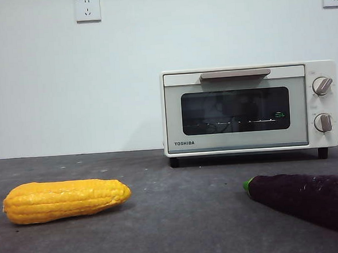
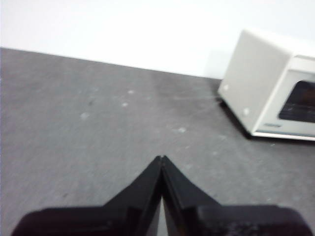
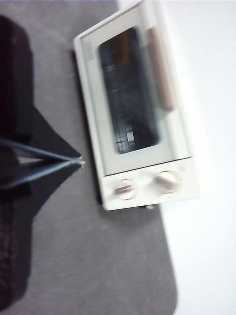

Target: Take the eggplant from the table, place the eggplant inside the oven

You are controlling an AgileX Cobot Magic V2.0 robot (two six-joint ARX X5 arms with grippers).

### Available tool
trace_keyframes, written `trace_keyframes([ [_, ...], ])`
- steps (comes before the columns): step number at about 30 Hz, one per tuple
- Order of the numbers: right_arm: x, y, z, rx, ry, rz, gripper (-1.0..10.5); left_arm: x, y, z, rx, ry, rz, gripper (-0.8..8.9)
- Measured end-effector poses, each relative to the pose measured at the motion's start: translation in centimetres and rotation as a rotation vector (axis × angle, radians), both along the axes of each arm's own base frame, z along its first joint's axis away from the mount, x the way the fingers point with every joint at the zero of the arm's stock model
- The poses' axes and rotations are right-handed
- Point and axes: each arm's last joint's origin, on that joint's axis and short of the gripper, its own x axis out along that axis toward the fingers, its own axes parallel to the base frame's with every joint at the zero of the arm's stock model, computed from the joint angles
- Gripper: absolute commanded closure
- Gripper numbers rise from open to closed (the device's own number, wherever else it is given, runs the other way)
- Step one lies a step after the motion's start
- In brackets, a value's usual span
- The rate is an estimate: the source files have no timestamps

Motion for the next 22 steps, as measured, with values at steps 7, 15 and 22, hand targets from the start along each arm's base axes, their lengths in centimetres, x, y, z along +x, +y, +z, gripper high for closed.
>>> trace_keyframes([
  [7, -1.1, 0.0, 4.4, 0.033, -0.018, 0.0, 9.5, 0.6, -0.4, 3.9, -0.025, -0.014, -0.144, 8.19],
  [15, -1.8, 0.1, 9.6, 0.009, 0.158, 0.035, 9.5, 1.9, -1.2, 8.7, -0.046, -0.032, -0.342, 8.19],
  [22, -1.6, 0.4, 14.6, -0.057, 0.264, 0.149, 9.5, 2.8, -2.0, 12.4, -0.065, 0.02, -0.495, 8.19],
])
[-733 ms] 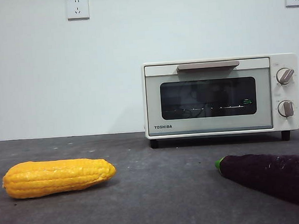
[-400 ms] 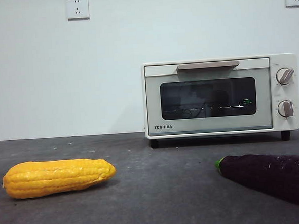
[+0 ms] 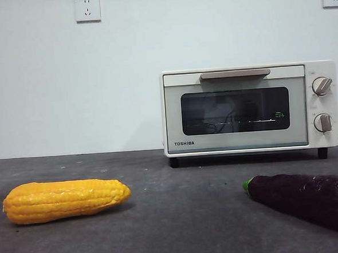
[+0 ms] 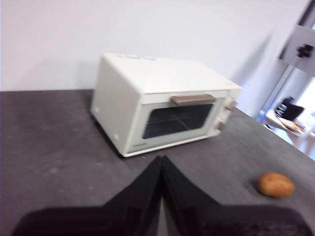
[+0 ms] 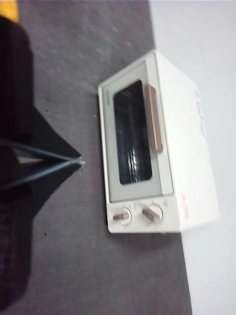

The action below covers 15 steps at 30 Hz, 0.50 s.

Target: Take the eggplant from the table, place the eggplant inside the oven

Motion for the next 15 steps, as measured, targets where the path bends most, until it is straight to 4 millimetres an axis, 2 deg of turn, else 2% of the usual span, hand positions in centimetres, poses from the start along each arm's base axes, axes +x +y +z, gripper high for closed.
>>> trace_keyframes([
  [7, 0.5, 0.3, 3.5, 0.004, 0.109, 0.101, 9.5, 0.5, -1.3, 3.8, 0.072, 0.01, -0.119, 8.19],
  [11, 0.9, 0.4, 4.2, 0.006, 0.197, 0.155, 9.5, 0.8, -2.2, 5.7, 0.118, -0.009, -0.191, 8.19],
  [15, 1.3, 0.5, 4.1, 0.015, 0.257, 0.195, 9.5, 1.5, -3.0, 6.3, 0.145, -0.005, -0.24, 8.19],
])
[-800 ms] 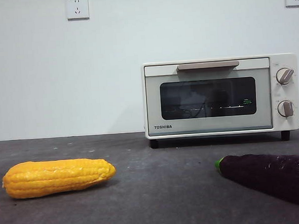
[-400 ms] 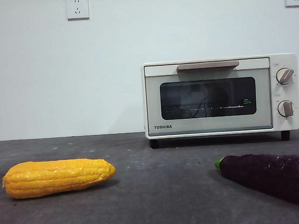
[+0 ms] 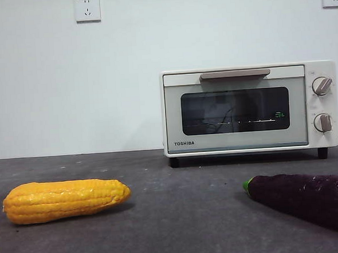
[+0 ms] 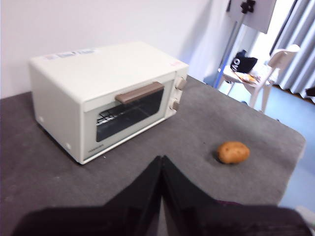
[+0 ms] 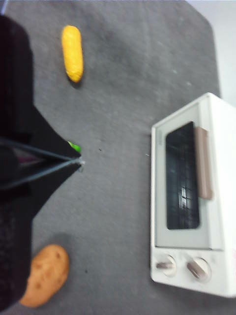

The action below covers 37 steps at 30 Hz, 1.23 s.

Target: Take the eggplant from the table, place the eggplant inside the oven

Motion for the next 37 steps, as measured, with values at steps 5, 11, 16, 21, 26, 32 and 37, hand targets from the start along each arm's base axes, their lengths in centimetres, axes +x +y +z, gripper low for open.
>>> trace_keyframes([
  [5, 0.1, 0.1, -0.2, 0.028, 0.03, 0.048, 9.5, 1.0, -0.9, -0.3, 0.017, 0.034, -0.041, 8.19],
  [11, -0.1, 0.3, -0.2, 0.059, 0.041, 0.093, 9.3, 1.9, -1.8, -0.7, 0.033, 0.059, -0.079, 8.19],
  [16, -0.1, 0.4, -0.2, 0.082, 0.044, 0.129, 6.1, 2.3, -2.3, -0.9, 0.05, 0.058, -0.101, 8.19],
  [21, -0.2, 0.6, -0.2, 0.125, 0.043, 0.188, 4.9, 2.6, -2.4, -0.9, 0.048, 0.04, -0.103, 8.19],
  [26, -0.3, 0.8, -0.1, 0.167, 0.042, 0.247, 4.0, 3.1, -2.6, -1.0, 0.049, 0.035, -0.104, 8.19],
  [32, -0.5, 0.9, -0.2, 0.198, 0.063, 0.284, 4.0, 4.0, -3.1, -1.5, 0.057, 0.06, -0.109, 8.19],
  [37, -0.7, 0.9, -0.4, 0.205, 0.092, 0.283, 4.0, 5.2, -3.9, -1.6, 0.063, 0.077, -0.13, 8.19],
])
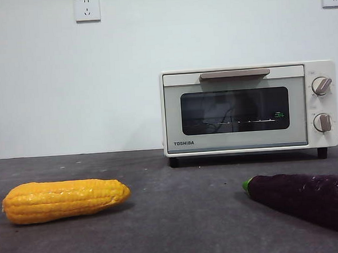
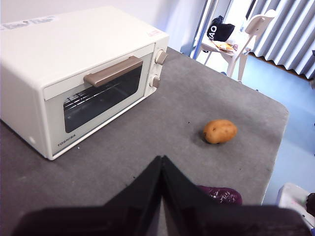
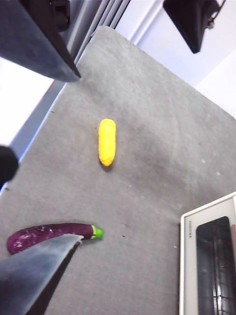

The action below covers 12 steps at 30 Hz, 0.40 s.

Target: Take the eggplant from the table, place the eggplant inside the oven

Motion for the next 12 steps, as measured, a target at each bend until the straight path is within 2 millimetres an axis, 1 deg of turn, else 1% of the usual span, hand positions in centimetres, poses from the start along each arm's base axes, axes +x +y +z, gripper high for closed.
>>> trace_keyframes([
  [4, -0.2, 0.0, -0.2, 0.001, 0.027, 0.0, 4.1, 1.2, -1.0, 0.6, 0.002, 0.005, -0.023, 8.19],
  [7, -0.2, 0.0, -0.3, 0.001, 0.042, 0.0, 4.1, 2.5, -2.2, 1.4, 0.002, 0.003, -0.045, 8.19],
  [12, -0.4, 0.0, -0.5, -0.006, 0.064, 0.007, 4.1, 5.3, -4.3, 2.1, 0.012, 0.008, -0.072, 8.19],
])
